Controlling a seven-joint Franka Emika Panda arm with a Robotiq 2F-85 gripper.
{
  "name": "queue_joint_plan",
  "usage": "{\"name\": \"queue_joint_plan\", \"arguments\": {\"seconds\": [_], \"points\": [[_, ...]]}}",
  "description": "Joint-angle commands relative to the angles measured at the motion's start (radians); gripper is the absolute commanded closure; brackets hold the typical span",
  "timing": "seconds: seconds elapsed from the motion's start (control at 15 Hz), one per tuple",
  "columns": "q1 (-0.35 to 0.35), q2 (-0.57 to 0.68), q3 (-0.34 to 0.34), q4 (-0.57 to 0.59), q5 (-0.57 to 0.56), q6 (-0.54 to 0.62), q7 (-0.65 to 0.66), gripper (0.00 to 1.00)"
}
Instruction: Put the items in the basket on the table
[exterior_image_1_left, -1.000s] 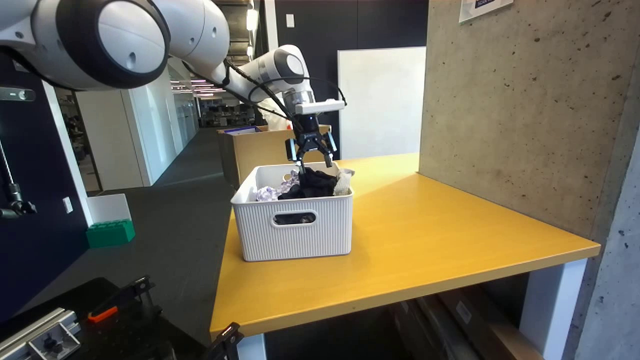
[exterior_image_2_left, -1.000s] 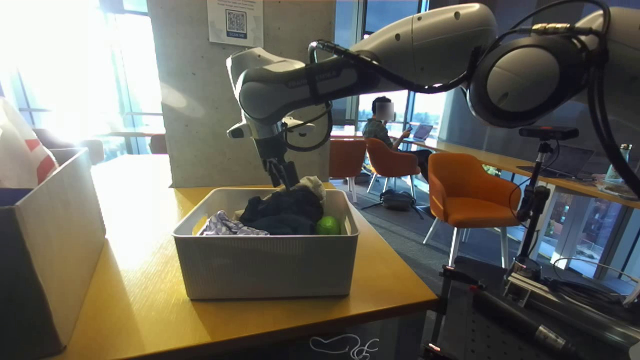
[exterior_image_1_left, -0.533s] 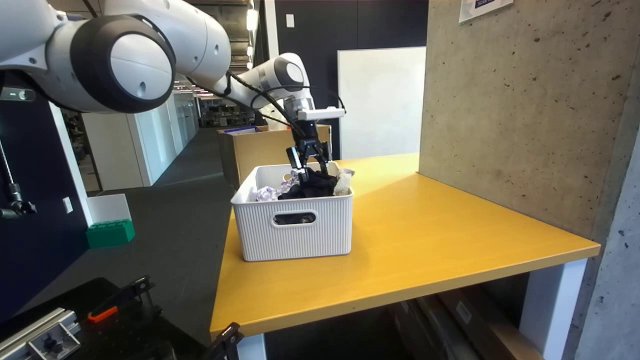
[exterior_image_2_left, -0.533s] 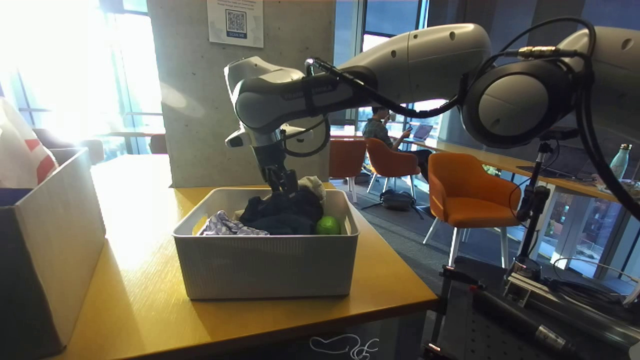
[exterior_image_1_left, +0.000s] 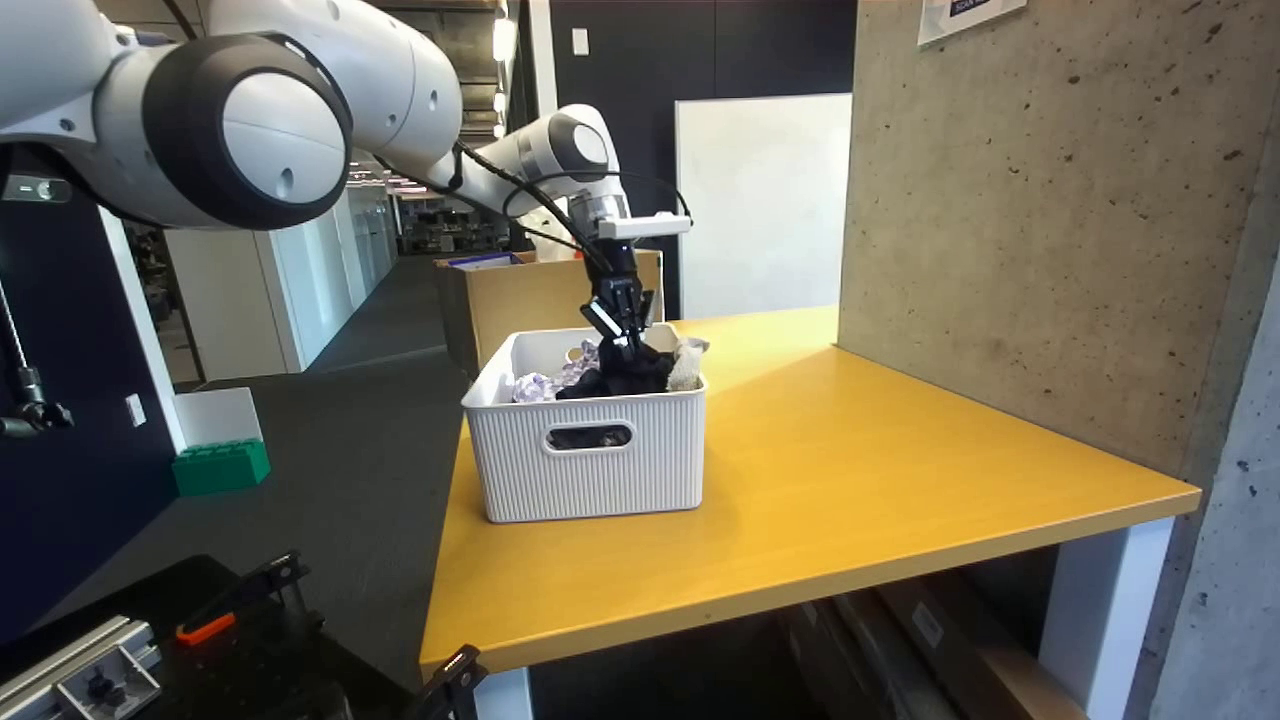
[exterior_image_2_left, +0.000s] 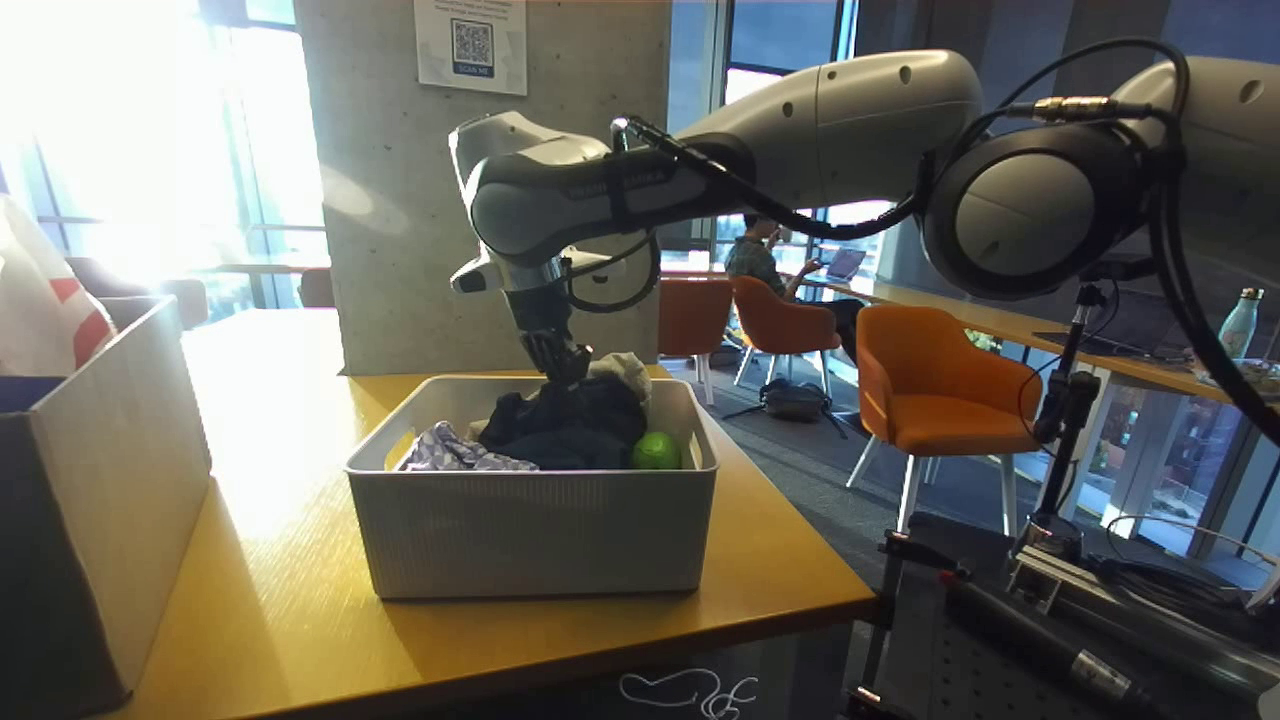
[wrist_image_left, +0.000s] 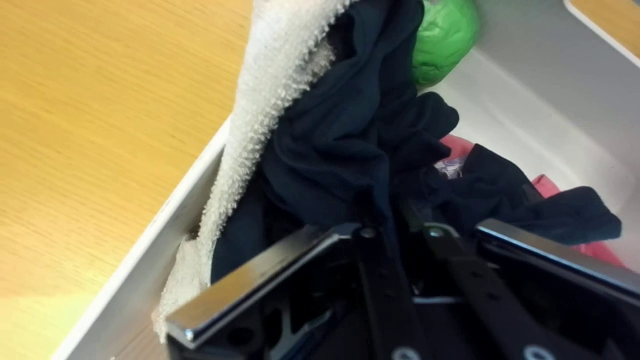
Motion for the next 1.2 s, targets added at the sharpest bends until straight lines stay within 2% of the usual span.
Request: {"name": "queue_joint_plan", "arguments": {"seconds": [0.0, 0.47, 0.53, 0.67, 1.13], "points": [[0.003, 0.022, -0.011, 0.060, -0.004, -0.033, -0.021, 1.00], [0.019, -0.030, -0.043, 0.078, -0.021, -0.043, 0.079, 0.99], [0.034, -0.002, -0.082, 0.155, 0.009, -0.077, 0.083, 0.99], [0.038, -0.078, -0.111, 0.071, 0.007, -0.040, 0.138, 0.99], [0.049, -0.214, -0.203, 0.091, -0.025, -0.064, 0.288, 0.99]]}}
